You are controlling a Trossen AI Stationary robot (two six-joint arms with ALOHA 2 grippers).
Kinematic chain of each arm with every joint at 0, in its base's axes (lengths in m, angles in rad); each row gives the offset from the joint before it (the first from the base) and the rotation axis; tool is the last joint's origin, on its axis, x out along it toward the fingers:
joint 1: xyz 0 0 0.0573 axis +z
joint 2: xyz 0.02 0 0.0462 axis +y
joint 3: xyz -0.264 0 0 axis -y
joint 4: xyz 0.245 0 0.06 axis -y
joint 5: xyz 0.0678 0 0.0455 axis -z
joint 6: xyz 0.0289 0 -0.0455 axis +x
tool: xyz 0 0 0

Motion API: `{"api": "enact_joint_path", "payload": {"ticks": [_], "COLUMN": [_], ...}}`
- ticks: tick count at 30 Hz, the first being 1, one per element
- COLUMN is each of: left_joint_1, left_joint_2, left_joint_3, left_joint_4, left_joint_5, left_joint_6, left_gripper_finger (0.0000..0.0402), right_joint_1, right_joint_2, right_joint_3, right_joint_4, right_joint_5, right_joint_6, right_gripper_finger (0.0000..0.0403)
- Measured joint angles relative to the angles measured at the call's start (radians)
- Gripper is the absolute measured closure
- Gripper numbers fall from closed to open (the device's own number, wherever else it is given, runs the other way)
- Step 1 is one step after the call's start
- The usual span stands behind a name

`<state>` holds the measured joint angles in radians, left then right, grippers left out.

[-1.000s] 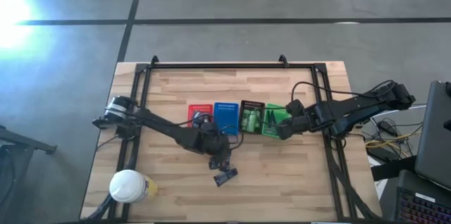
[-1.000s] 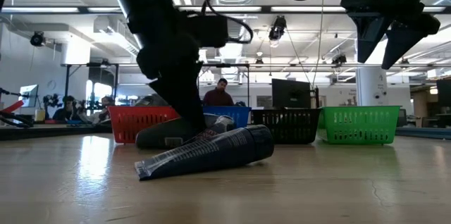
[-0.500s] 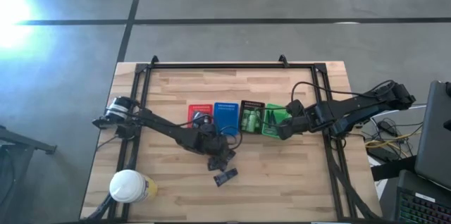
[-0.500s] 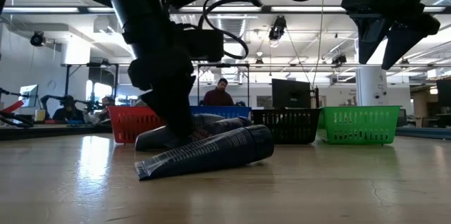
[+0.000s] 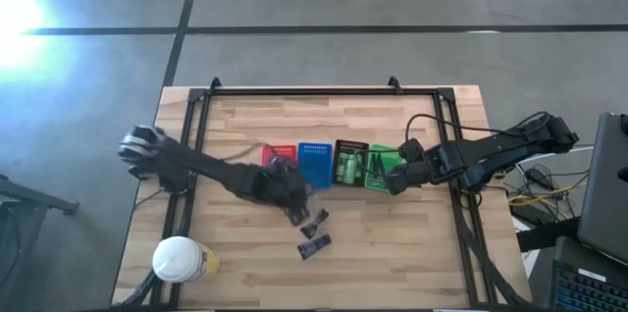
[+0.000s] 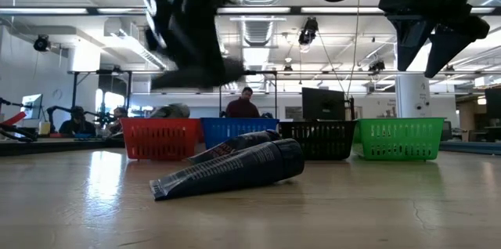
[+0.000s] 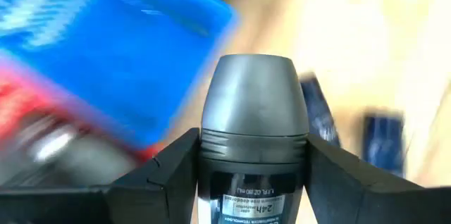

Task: Pick & Place Travel size toiletries
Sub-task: Put the deodorant into the red bin

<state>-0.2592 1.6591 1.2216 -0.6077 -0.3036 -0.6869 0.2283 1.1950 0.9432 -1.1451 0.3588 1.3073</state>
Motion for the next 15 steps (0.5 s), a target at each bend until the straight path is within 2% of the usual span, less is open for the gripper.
{"api": "enact_joint_path", "payload": {"ticks": [4, 6, 9, 13, 15], "left_joint_1": [0.04, 0.085, 0.16, 0.251, 0.269], "left_joint_2": [-0.161, -0.228, -0.287, -0.292, -0.277], "left_joint_3": [0.006, -0.029, -0.123, -0.246, -0.29], "left_joint_4": [-0.19, -0.245, -0.17, 0.047, 0.136], "left_joint_5": [-0.199, -0.257, -0.254, -0.115, -0.087], "left_joint_6": [-0.449, -0.61, -0.669, -0.638, -0.637], "left_gripper_finger": [0.0191, 0.0191, 0.0191, 0.0191, 0.0191], "right_joint_1": [0.0, 0.0, 0.0, 0.0, 0.0], "right_joint_2": [0.0, 0.0, 0.0, 0.0, 0.0], "right_joint_3": [-0.001, -0.001, -0.001, -0.001, -0.001], "right_joint_4": [0.0, 0.0, 0.003, 0.005, 0.008], "right_joint_5": [0.007, 0.014, 0.033, 0.035, 0.036], "right_joint_6": [0.003, 0.003, 0.003, 0.003, 0.003], "right_gripper_finger": [0.007, 0.0074, 0.0078, 0.0075, 0.0069]}}
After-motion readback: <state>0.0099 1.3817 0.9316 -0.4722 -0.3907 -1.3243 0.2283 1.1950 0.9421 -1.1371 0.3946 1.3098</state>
